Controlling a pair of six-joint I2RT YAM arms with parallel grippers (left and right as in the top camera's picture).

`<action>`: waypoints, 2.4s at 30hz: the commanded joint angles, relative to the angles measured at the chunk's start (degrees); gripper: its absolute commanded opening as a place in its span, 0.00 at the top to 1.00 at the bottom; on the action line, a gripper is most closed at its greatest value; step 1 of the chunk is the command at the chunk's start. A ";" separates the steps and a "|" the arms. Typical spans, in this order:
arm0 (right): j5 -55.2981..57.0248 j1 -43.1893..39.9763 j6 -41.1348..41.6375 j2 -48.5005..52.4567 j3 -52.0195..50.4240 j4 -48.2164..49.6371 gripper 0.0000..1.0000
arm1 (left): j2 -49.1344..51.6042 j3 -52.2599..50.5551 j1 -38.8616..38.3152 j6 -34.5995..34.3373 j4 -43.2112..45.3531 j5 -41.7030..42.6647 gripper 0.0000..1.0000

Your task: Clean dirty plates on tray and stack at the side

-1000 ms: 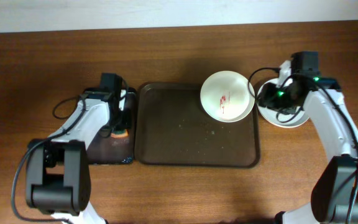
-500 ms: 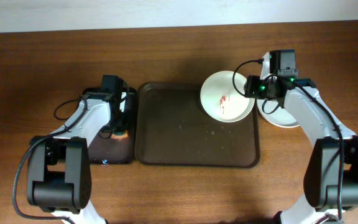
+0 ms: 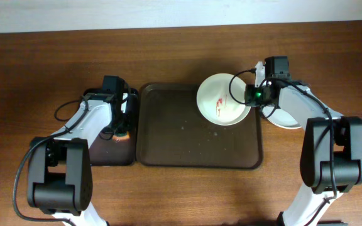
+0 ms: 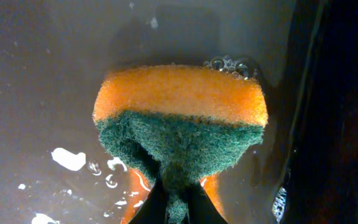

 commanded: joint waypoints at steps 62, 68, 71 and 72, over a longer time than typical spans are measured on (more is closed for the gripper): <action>-6.40 12.20 12.46 -1.81 -2.89 -13.07 0.96 | -30.53 1.62 0.39 -0.81 0.20 0.85 1.00; -6.40 12.20 12.46 -1.81 -2.89 -12.87 0.96 | -34.80 1.62 0.39 -0.81 3.50 0.85 1.00; -6.40 12.20 12.46 -1.81 -2.89 -12.85 0.96 | -37.24 1.62 0.39 -0.81 5.20 0.85 1.00; -6.40 12.20 12.46 -1.81 -2.89 -12.85 0.96 | -37.66 1.62 0.39 -0.81 5.53 0.85 1.00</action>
